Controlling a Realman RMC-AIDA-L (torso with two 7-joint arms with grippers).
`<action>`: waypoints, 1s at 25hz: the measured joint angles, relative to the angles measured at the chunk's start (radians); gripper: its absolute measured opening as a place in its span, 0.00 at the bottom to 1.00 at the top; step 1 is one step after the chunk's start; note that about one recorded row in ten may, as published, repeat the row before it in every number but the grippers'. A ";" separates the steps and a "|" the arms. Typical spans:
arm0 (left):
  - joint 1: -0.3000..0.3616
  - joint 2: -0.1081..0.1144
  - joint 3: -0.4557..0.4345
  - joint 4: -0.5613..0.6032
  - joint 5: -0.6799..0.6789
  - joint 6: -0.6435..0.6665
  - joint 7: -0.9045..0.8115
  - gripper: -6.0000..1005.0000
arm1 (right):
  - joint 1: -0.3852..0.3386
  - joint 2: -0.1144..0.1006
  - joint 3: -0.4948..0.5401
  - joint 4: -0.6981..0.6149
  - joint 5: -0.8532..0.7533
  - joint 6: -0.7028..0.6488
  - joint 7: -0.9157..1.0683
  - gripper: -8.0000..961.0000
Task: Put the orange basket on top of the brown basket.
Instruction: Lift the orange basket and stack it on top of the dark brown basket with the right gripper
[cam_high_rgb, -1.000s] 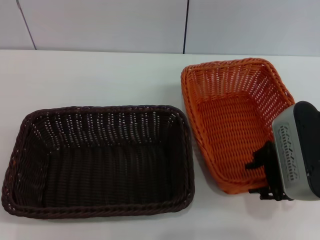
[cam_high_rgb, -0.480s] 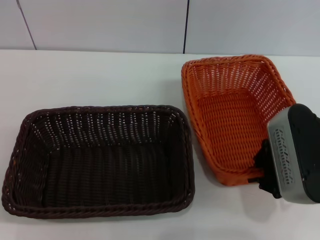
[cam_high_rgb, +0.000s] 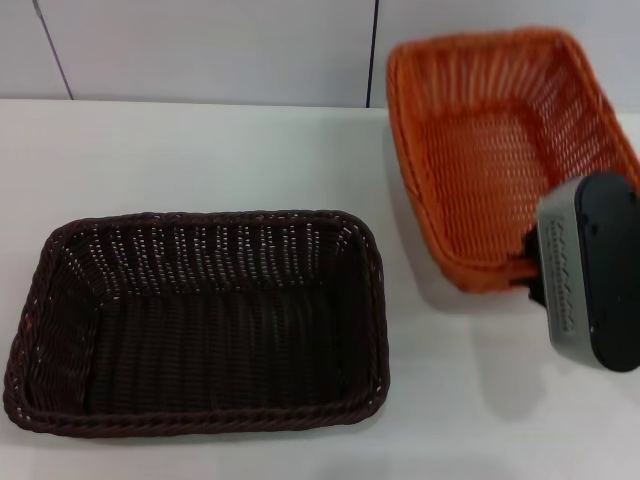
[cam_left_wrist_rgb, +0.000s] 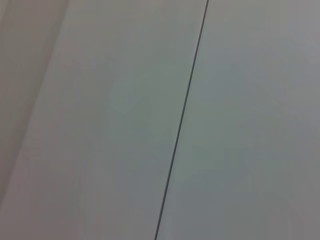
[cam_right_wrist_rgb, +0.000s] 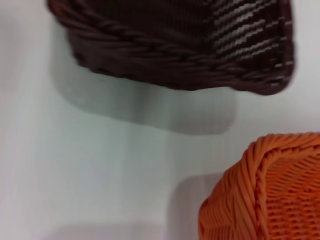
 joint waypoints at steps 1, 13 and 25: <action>-0.001 0.001 0.000 0.000 0.000 0.001 0.000 0.86 | 0.004 0.005 -0.002 0.023 -0.026 -0.010 0.002 0.13; 0.001 0.003 0.000 0.000 -0.010 0.001 0.000 0.86 | 0.045 0.038 -0.112 0.080 -0.186 -0.114 -0.020 0.13; 0.020 0.002 0.000 0.000 -0.025 -0.018 0.000 0.86 | -0.100 0.114 -0.191 0.167 -0.160 -0.395 -0.348 0.13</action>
